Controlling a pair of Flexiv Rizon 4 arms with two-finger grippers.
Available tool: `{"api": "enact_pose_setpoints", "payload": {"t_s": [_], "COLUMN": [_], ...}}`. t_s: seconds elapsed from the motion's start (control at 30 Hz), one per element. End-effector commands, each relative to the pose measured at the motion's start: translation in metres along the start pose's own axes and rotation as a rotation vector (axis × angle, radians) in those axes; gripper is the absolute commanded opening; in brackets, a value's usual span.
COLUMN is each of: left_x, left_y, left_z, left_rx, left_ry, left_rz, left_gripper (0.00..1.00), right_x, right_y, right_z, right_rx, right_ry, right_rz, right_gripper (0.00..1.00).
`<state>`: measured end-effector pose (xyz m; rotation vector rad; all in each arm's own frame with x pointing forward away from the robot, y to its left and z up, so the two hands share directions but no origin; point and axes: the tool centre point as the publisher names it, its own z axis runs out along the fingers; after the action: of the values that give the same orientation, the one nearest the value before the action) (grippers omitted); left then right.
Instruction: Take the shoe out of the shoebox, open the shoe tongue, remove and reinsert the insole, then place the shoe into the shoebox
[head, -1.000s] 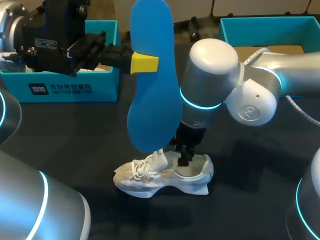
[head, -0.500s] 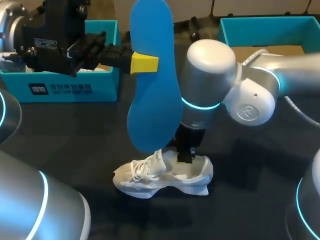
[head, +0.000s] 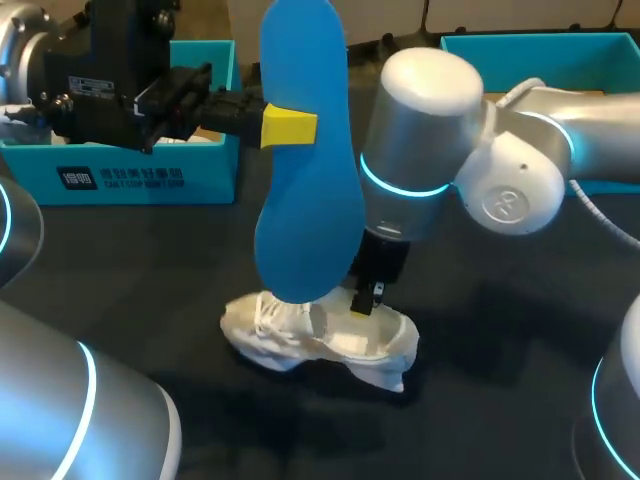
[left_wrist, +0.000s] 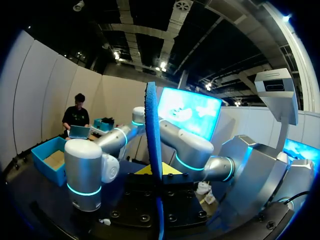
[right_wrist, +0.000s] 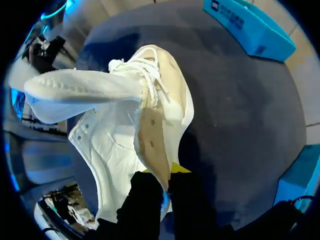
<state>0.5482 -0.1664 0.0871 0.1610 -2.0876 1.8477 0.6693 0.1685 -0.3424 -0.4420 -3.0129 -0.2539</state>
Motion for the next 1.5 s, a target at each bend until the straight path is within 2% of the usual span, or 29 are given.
{"api": "enact_pose_setpoints", "payload": {"t_s": [0.03, 0.13, 0.7, 0.77, 0.83, 0.9, 0.97, 1.1, 1.2, 1.23, 1.5], "left_x": [-0.002, -0.002, -0.002, -0.002, -0.002, -0.002, -0.002, -0.002, -0.002, -0.002, -0.002], "left_y": [-0.002, -0.002, -0.002, -0.002, -0.002, -0.002, -0.002, -0.002, -0.002, -0.002, -0.002], "left_z": [0.001, 0.001, 0.001, 0.001, 0.001, 0.001, 0.001, 0.001, 0.001, 0.001, 0.001], "left_rx": [-0.005, -0.005, -0.005, -0.005, -0.005, -0.005, -0.005, -0.005, -0.005, -0.005, -0.005], "left_ry": [0.002, 0.002, 0.002, 0.002, 0.002, 0.002, 0.002, 0.002, 0.002, 0.002, 0.002], "left_rz": [0.000, 0.000, 0.000, 0.000, 0.000, 0.000, 0.000, 0.000, 0.000, 0.000, 0.000], "left_gripper": [0.00, 0.00, 0.00, 0.00, 0.00, 0.00, 0.00, 0.00, 0.00, 0.00, 0.00], "right_x": [0.016, 0.024, 0.024, 0.025, 0.024, 0.027, 0.033, 0.040, 0.047, 0.052, 0.054], "right_y": [-0.022, -0.022, -0.022, -0.025, -0.029, -0.034, -0.039, -0.044, -0.045, -0.045, -0.044], "right_z": [-0.015, -0.017, -0.017, -0.014, -0.015, -0.014, -0.012, -0.007, -0.003, -0.002, -0.002], "right_rx": [-0.146, -0.132, -0.132, -0.184, -0.264, -0.308, -0.367, -0.396, -0.425, -0.465, -0.477], "right_ry": [-0.039, -0.052, -0.052, -0.022, -0.028, -0.054, -0.048, -0.083, -0.145, -0.168, -0.166], "right_rz": [0.150, 0.282, 0.282, 0.355, 0.552, 0.709, 0.795, 0.943, 1.125, 1.162, 1.159], "right_gripper": [0.00, 0.00, 0.00, 0.00, 0.00, 0.00, 0.00, 0.00, 0.00, 0.00, 0.00]}}
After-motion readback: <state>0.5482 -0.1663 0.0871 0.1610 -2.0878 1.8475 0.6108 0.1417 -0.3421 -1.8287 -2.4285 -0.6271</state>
